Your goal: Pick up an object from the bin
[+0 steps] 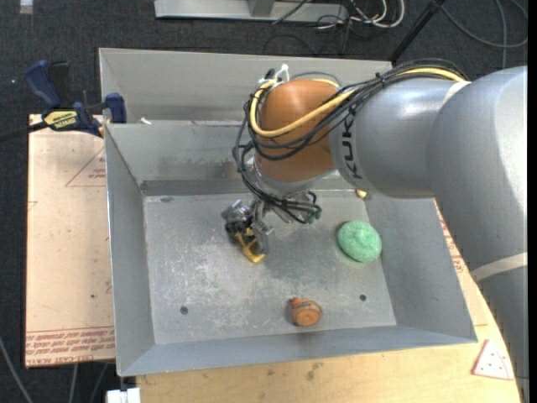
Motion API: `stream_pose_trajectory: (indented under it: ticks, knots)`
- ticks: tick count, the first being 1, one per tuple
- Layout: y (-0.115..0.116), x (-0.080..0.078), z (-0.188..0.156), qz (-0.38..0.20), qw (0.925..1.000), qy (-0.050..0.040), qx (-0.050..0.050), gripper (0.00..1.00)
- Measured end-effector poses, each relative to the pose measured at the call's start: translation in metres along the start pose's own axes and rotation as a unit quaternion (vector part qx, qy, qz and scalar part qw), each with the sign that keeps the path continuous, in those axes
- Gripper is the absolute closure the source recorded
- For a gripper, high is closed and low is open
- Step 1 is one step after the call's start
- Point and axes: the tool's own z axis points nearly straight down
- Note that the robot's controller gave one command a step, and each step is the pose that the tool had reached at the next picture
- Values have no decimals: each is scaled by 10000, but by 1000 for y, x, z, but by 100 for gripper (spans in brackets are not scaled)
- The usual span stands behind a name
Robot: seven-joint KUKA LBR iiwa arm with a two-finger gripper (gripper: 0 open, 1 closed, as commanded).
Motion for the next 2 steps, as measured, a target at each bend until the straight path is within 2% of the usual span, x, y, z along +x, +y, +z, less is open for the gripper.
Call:
stream_pose_trajectory:
  ticks: [2]
  knots:
    - [0,0,0,0,10000,-3,-1,100]
